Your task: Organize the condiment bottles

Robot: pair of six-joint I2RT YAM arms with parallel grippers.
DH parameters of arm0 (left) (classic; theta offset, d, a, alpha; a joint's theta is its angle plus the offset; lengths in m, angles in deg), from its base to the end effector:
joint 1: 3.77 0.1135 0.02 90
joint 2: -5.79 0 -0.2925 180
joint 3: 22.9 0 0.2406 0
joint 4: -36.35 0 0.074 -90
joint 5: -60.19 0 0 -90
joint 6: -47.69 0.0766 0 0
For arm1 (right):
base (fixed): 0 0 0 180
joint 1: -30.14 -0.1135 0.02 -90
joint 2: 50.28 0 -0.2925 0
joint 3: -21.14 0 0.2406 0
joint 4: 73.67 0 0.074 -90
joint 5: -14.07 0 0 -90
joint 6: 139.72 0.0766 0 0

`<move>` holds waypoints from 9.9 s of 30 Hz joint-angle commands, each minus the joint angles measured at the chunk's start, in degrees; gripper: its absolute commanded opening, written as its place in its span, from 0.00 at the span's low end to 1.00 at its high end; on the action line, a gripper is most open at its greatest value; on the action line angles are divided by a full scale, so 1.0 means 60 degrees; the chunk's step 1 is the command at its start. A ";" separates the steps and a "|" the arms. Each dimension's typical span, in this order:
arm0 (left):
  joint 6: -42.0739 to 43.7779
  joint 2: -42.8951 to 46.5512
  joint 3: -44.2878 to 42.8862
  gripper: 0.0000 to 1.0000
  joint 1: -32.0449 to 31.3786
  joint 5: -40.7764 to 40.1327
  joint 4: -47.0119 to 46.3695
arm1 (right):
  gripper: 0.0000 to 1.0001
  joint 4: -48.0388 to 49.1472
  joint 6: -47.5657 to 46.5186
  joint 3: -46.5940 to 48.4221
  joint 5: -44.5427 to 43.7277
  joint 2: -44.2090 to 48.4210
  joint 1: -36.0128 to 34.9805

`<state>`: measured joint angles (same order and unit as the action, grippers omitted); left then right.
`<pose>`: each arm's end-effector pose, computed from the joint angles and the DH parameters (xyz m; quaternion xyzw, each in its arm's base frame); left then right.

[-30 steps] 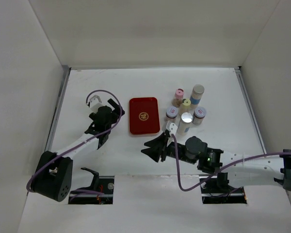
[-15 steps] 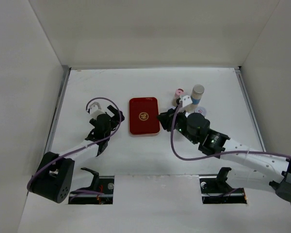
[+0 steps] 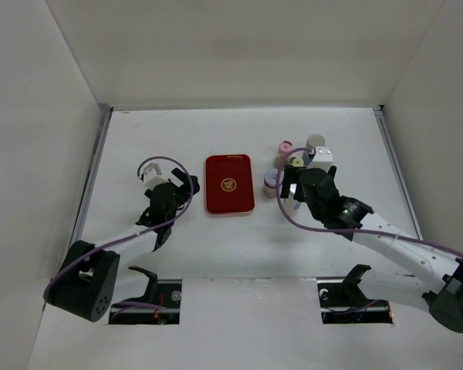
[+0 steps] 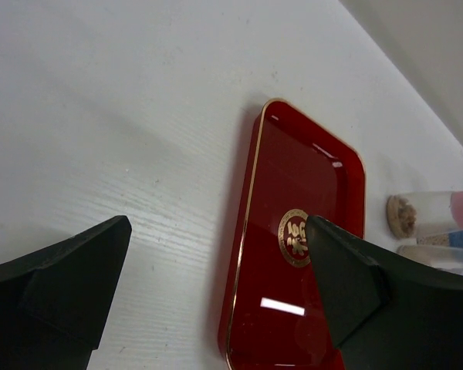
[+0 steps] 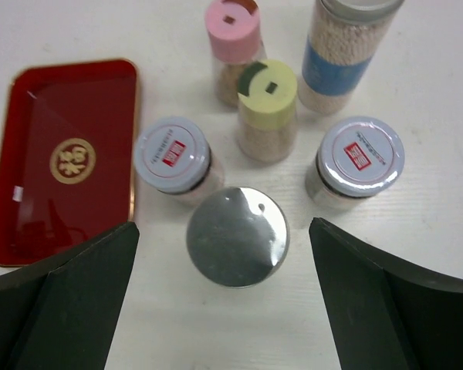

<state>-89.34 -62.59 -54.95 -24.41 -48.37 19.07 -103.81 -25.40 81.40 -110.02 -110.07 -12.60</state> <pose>0.2375 -0.0634 0.1950 -0.2746 0.7611 -0.2098 0.5489 0.2001 0.1265 0.3002 0.0131 0.8395 0.0541 0.5405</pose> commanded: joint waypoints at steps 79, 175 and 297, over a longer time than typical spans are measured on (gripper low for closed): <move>-0.0849 0.0455 0.0840 1.00 0.0914 0.0589 -0.1231 | 0.94 0.3289 -0.2046 0.7558 0.2459 -0.7559 -0.0428; -0.1054 -0.0235 0.0693 1.00 0.0885 0.0823 -0.1421 | 0.97 0.3071 0.0122 -0.0694 -0.1176 -0.2000 0.2955; -0.1010 -0.0219 0.0708 1.00 0.0987 0.0809 -0.1421 | 0.47 0.4683 -0.0683 0.5852 0.2253 -0.8329 0.0744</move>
<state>-95.30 -64.39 -50.27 -18.47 -43.50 13.15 -78.70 -28.99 112.09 -98.33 -158.79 -8.12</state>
